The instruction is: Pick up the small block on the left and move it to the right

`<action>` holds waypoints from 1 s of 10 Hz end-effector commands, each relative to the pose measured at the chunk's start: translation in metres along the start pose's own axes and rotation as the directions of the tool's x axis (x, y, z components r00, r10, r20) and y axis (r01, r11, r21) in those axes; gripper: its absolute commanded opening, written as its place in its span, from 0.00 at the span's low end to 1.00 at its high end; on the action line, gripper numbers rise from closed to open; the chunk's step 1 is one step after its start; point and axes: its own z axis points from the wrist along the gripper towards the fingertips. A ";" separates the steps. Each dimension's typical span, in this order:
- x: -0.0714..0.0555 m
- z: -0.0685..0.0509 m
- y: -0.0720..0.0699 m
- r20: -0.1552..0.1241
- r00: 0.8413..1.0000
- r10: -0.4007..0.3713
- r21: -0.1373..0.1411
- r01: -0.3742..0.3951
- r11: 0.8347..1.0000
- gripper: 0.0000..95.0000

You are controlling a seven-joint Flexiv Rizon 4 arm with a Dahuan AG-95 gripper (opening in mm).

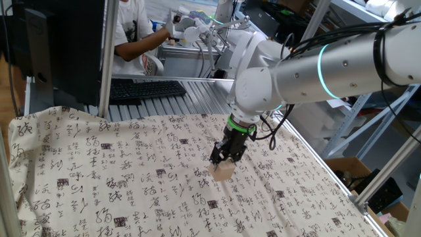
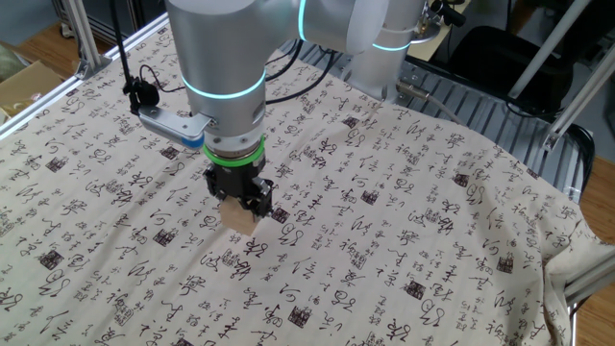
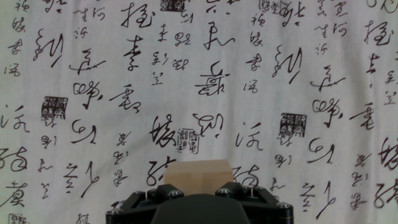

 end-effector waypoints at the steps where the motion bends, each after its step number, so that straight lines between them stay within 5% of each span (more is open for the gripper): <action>1: 0.000 0.001 0.000 0.000 1.000 0.004 0.000 -0.004 1.000 0.00; 10: 0.002 0.003 0.001 0.002 1.000 0.020 -0.002 -0.020 1.000 0.00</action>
